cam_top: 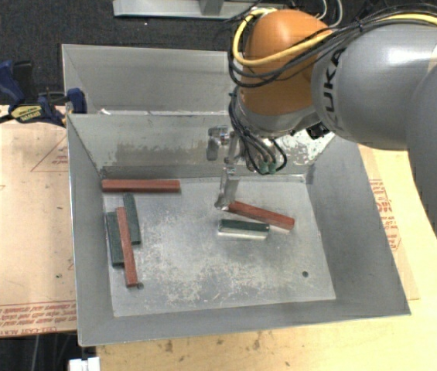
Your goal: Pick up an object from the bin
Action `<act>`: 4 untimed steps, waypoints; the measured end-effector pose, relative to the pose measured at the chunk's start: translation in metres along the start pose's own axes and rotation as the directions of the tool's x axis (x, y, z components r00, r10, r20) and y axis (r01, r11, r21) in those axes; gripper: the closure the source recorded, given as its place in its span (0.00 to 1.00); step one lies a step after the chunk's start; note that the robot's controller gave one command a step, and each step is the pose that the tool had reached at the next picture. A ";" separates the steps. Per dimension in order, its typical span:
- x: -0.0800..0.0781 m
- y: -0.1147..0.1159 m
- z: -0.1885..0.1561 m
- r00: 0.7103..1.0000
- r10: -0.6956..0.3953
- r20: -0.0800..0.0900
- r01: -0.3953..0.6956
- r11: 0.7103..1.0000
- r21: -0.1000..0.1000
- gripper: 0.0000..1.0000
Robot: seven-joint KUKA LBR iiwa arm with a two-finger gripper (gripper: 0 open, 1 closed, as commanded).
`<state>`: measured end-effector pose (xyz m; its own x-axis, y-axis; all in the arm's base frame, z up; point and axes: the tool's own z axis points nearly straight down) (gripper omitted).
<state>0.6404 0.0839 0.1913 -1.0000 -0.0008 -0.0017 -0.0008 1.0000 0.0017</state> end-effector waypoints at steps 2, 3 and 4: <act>0.023 -0.075 0.085 0.927 -0.375 0.002 0.375 0.927 0.000 0.00; 0.026 -0.094 0.099 0.920 -0.392 -0.002 0.392 0.920 0.001 0.00; 0.036 -0.081 0.116 0.854 -0.520 0.006 0.520 0.854 0.003 1.00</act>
Offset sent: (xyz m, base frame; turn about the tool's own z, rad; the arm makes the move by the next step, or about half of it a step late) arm -0.0263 -0.0895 -0.0966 -0.3942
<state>0.6045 0.0035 0.0751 -0.8534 -0.5211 -0.0088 -0.5211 0.8535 -0.0029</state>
